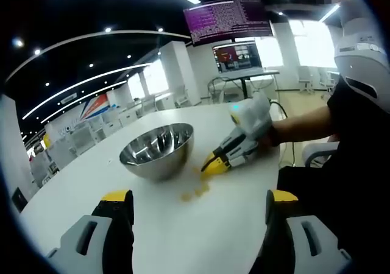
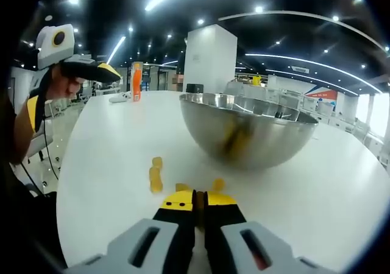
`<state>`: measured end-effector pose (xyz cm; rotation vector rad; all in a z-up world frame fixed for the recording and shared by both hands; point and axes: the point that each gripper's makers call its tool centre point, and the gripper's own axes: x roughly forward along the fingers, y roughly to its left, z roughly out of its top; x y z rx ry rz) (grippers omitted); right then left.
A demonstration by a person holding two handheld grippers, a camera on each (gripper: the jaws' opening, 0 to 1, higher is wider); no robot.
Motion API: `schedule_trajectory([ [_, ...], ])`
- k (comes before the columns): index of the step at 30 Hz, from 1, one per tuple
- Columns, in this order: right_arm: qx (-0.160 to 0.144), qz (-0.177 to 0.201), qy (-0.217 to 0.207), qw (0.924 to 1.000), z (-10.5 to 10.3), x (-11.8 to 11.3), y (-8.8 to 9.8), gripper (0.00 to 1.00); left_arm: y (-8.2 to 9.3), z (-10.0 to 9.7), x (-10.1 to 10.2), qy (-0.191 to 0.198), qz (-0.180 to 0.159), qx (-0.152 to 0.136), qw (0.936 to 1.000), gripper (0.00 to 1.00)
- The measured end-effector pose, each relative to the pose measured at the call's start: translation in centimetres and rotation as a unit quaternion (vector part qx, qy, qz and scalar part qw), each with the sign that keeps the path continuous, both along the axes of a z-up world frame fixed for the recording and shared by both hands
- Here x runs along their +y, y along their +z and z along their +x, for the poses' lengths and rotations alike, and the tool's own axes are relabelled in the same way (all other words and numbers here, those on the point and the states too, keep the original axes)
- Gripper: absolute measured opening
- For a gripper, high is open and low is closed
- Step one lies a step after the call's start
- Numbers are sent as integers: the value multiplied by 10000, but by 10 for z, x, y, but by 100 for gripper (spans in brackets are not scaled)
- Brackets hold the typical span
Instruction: Pick up the QQ candy scattered on the table and place it into the stainless steel bowl on the table
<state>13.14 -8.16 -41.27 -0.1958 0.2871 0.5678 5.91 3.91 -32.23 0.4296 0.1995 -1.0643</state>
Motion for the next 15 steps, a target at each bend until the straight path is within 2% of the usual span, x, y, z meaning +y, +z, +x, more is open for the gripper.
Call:
schedule_trajectory([
  [6, 82, 97, 4, 9999, -2, -1, 0, 3, 1, 0, -2, -38, 8, -14, 10000, 90],
  [15, -5, 20, 13, 10000, -4, -4, 8, 3, 0, -1, -3, -44, 47, -4, 10000, 90],
])
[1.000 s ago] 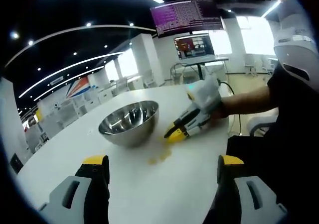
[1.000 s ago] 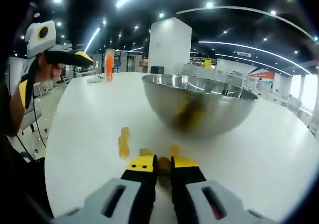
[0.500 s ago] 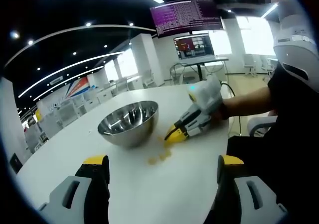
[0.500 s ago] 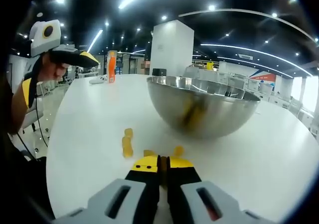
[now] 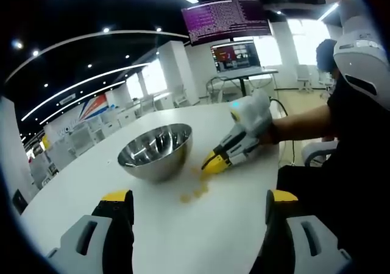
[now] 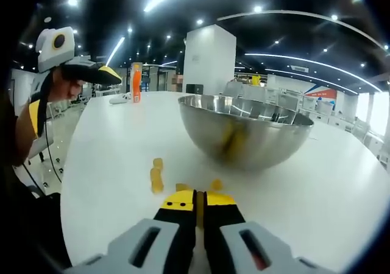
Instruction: Pick up the QQ candy scattered on the table and place it into the stainless steel bowl on the table
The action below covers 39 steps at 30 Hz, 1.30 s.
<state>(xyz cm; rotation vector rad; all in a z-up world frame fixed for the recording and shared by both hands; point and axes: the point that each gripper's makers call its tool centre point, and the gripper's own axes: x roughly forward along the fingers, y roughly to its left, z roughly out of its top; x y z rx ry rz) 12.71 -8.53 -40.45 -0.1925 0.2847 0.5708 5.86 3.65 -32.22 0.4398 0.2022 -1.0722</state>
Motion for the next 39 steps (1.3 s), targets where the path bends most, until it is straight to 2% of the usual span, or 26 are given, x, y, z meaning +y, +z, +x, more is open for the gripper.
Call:
schedule_trajectory([
  [8, -97, 143, 169, 9997, -17, 8, 28, 3, 2, 0, -1, -1, 3, -25, 10000, 90],
  [12, -208, 240, 312, 9990, -28, 14, 49, 3, 3, 1, -1, 8, -26, -29, 10000, 90],
  [15, -321, 425, 432, 9976, -38, 18, 75, 3, 3, 0, -2, -8, -52, -5, 10000, 90],
  [17, -529, 415, 512, 9964, -44, 21, 95, 3, 2, 1, -1, 4, -28, -13, 10000, 90],
  [21, -1066, 355, 778, 9906, -58, 26, 152, 3, 2, 2, -1, 15, -1, -14, 10000, 90],
  [23, -1214, 434, 857, 9879, -66, 27, 179, 3, 3, 1, -2, 20, -3, -33, 10000, 90],
  [27, -1484, 659, 1003, 9816, -78, 28, 224, 3, 3, -1, -4, 8, -84, -22, 10000, 90],
  [30, -1753, 687, 1010, 9769, -80, 26, 253, 3, 2, -2, -5, 1, -61, -8, 10000, 90],
  [35, -2133, 596, 961, 9704, -76, 22, 291, 3, 6, -3, -6, -31, -78, -49, 10000, 90],
  [39, -2301, 538, 902, 9675, -61, 23, 305, 4, 5, -2, -5, -16, -48, -70, 10000, 90],
])
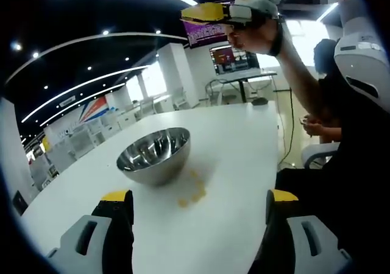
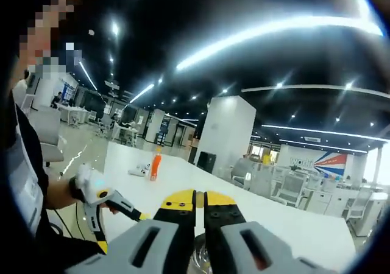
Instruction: Pick up the QQ candy scattered on the table and place it into the stainless steel bowl on the table
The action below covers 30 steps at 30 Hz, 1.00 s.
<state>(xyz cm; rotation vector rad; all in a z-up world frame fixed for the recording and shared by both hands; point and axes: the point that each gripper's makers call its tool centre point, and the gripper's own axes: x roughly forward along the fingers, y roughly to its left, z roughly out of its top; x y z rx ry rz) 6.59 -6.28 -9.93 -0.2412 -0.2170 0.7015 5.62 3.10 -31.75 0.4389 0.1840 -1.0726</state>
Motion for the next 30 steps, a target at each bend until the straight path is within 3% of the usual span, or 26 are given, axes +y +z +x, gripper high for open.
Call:
schedule_trajectory([
  [5, -10, 65, -186, 9998, 32, -4, 4, 4, -1, -2, 0, -9, -16, 22, 10000, 90],
  [13, 158, 111, -657, 9976, 104, -22, -15, 4, 0, -3, 1, -2, 13, -3, 10000, 90],
  [16, 380, 108, -751, 9964, 127, -26, -33, 4, 3, -3, 1, 10, -33, -34, 10000, 90],
  [19, 392, 23, -674, 9970, 140, -23, -52, 4, 4, -4, 2, 19, -52, -49, 10000, 90],
  [30, 1518, -244, -850, 9844, 169, -24, -164, 4, 4, -3, 7, 73, -60, -43, 9999, 90],
])
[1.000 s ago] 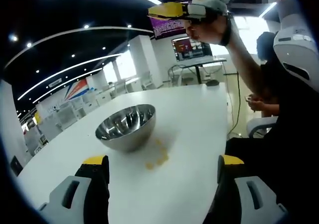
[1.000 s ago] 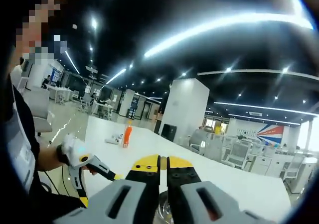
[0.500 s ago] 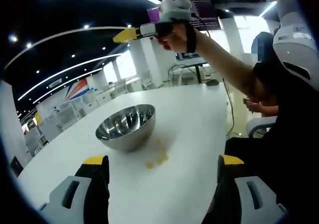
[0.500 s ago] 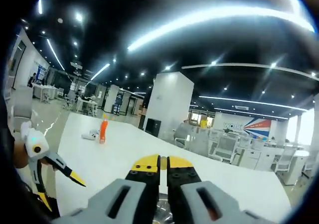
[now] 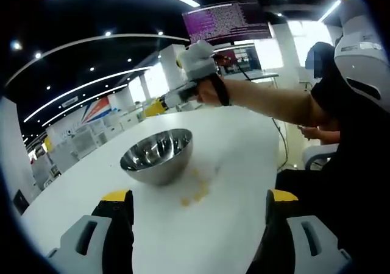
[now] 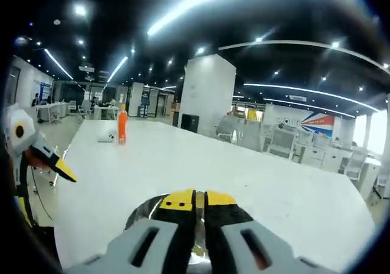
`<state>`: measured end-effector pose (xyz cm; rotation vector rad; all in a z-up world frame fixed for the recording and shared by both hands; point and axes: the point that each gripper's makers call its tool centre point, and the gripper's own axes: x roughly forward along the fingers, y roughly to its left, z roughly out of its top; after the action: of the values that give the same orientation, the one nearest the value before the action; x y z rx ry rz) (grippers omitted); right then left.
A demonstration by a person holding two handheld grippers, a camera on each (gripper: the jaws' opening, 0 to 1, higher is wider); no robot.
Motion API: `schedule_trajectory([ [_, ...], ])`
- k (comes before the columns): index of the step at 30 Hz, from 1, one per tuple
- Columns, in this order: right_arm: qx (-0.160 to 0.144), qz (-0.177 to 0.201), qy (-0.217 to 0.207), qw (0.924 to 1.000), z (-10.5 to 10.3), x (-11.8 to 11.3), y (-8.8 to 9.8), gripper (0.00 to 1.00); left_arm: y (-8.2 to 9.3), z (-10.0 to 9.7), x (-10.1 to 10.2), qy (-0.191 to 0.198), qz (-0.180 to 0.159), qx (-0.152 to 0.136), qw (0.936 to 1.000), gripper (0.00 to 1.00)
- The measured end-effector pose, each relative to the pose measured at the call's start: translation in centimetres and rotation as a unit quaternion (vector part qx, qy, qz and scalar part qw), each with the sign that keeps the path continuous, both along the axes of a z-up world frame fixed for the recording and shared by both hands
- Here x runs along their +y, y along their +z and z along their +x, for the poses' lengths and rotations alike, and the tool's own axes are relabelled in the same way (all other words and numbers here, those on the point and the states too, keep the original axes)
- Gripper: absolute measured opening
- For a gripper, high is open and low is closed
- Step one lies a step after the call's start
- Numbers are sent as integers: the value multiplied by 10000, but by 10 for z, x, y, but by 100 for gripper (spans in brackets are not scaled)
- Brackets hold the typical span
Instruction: Pick up the QQ candy scattered on the table and place it into the stainless steel bowl on the table
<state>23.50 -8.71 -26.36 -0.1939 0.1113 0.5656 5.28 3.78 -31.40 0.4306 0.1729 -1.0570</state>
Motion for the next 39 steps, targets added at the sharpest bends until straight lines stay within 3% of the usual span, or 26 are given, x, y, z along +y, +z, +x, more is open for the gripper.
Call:
schedule_trajectory([
  [6, 384, 60, -53, 9992, -2, -3, -33, 5, -1, -1, 0, -12, 6, 15, 10000, 90],
  [12, 457, -45, 36, 9989, -7, -3, -48, 7, -2, -1, -2, -12, 1, 29, 10000, 90],
  [15, 691, 66, 42, 9976, -8, -4, -56, 13, -2, -2, -3, -23, 12, 31, 10000, 90],
  [17, 803, 249, 43, 9964, -8, -4, -57, 20, -3, -3, -4, -25, 22, 34, 10000, 90],
  [21, 910, 559, 19, 9943, -9, -8, -56, 21, -2, -5, -5, -38, 10, 38, 10000, 90],
  [35, 804, 576, -30, 9951, -13, -8, -50, 24, -2, -6, -3, -31, 9, 27, 10000, 90],
  [39, 652, 629, -74, 9959, -12, -11, -38, 24, -1, -6, -2, -35, 2, 15, 10000, 90],
])
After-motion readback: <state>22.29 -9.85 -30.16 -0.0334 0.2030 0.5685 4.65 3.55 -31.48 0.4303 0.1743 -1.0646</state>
